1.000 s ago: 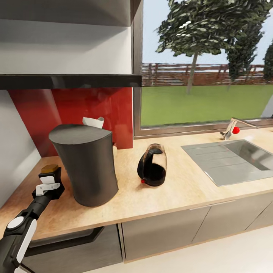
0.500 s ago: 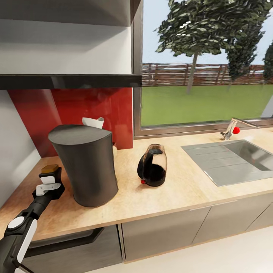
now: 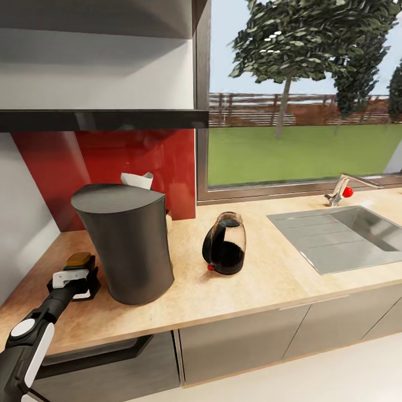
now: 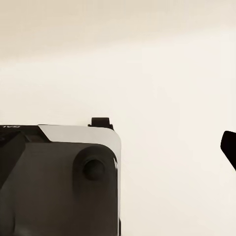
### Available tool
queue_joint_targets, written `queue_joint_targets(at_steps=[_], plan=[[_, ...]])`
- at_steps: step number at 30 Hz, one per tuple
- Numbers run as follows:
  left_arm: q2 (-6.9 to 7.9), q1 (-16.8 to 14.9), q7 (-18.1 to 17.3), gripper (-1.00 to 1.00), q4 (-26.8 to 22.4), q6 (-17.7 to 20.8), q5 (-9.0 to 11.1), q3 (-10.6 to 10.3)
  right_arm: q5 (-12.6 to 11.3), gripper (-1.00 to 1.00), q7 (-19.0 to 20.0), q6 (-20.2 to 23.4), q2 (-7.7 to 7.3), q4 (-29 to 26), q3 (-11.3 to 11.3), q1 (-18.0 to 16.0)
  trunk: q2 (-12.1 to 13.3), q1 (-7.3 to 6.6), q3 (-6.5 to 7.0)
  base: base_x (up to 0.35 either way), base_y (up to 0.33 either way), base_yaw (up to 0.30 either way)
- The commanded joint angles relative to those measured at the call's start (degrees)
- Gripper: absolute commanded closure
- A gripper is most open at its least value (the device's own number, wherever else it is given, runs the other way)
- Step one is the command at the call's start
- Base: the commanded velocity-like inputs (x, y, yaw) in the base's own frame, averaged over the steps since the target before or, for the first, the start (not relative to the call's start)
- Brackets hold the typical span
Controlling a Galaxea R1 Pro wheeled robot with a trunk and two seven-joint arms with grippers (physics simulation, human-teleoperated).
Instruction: Set up a coffee station on the kitchen countertop: keep the coffee maker on the countertop, move the bottle of coffee from the kitchen shelf to the counter next to the coffee maker, place a paper coffee filter on top of the coffee maker, put the saucer next to the coffee maker with the coffee cup on the saucer, and place the electric kettle next to the coffee maker.
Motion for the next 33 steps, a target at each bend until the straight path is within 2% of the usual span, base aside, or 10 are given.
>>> queue_joint_targets(at_steps=[1, 15, 21, 33], plan=[[0.00, -0.04, -0.37, -1.00, 0.01, 0.13, 0.60, 0.08, -0.49, -1.00, -0.17, -0.12, -0.01, -0.01, 0.49, -0.03, -0.08, 0.02, -0.09, 0.000, 0.000, 0.000], [0.00, 0.02, -0.37, -1.00, 0.01, 0.12, 0.65, 0.08, -0.49, -1.00, -0.17, -0.12, -0.01, -0.01, 0.49, -0.03, -0.08, 0.02, -0.09, -0.002, 0.000, 0.000], [0.00, 0.02, -0.37, -1.00, 0.01, 0.12, 0.62, 0.08, -0.49, -1.00, -0.18, -0.12, -0.01, -0.01, 0.49, -0.03, -0.08, 0.02, -0.09, -0.196, 0.000, 0.000], [0.00, 0.04, -0.37, -1.00, 0.01, 0.13, 0.57, 0.08, -0.49, -1.00, -0.16, -0.13, -0.01, -0.01, 0.49, -0.03, -0.08, 0.02, -0.09, -0.021, 0.000, 0.000]])
